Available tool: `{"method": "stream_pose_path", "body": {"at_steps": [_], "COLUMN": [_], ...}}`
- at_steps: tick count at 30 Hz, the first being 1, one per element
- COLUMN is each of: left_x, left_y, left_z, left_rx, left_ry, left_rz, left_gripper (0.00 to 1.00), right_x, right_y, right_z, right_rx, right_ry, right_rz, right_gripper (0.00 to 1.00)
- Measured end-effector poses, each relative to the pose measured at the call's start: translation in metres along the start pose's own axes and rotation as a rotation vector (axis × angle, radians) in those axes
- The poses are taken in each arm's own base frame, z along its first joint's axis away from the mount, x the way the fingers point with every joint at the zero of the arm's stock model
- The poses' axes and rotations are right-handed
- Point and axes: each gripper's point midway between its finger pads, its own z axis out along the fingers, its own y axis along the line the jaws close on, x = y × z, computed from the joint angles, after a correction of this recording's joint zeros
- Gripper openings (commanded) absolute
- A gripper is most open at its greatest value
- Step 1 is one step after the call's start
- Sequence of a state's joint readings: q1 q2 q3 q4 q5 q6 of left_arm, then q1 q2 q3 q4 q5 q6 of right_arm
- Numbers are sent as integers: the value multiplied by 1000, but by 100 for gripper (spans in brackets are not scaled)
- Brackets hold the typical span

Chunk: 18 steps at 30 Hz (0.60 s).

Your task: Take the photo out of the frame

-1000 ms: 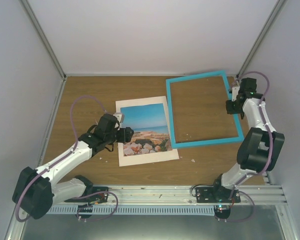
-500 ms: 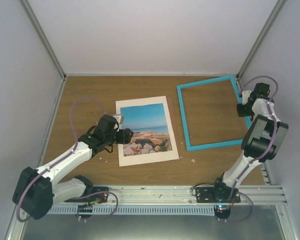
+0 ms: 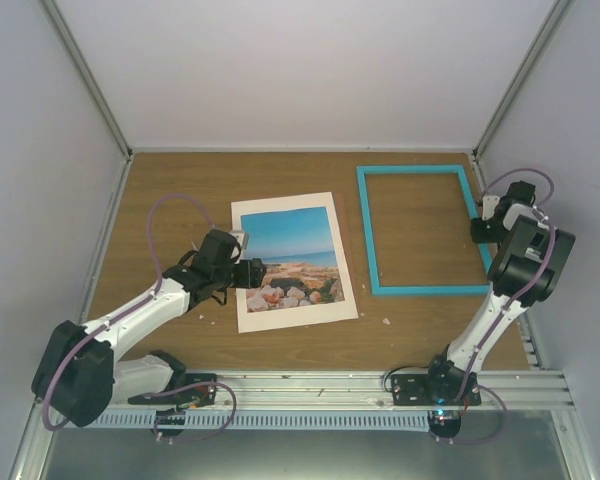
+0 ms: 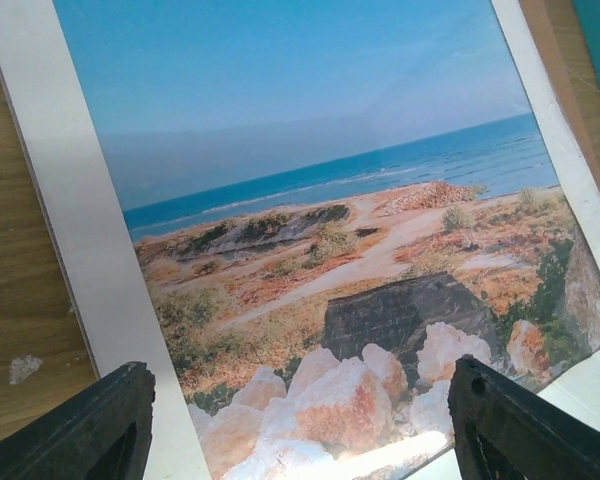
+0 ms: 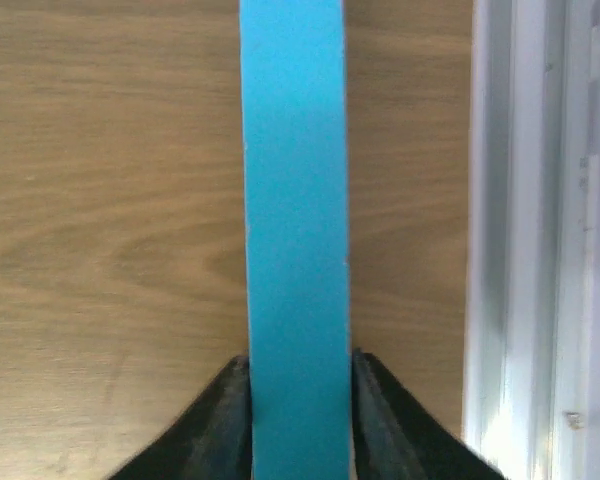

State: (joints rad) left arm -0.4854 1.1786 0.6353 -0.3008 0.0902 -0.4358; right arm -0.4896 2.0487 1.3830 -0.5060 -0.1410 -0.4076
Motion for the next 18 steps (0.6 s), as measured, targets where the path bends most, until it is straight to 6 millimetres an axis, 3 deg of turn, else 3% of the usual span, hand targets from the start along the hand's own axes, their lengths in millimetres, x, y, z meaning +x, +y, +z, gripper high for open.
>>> {"method": "stream_pose_path", "body": {"at_steps": [5, 11, 14, 18], "left_x": [-1, 0, 2, 11], "left_y": [5, 13, 16, 21], "left_z": [1, 1, 2, 4], "left_rx": [-17, -45, -51, -58], "left_ry": [-4, -7, -2, 17], "left_rz": [-9, -22, -35, -64], "left_gripper": [83, 86, 86, 88], "right_x": [-9, -13, -12, -23], "right_y": [-10, -8, 2, 33], "right_z": [1, -5, -21, -60], "right_rx": [39, 51, 60, 61], "right_ry": [-14, -46, -74, -149], "right_rz": [42, 134, 183, 263], "right_gripper": [57, 66, 68, 72]}}
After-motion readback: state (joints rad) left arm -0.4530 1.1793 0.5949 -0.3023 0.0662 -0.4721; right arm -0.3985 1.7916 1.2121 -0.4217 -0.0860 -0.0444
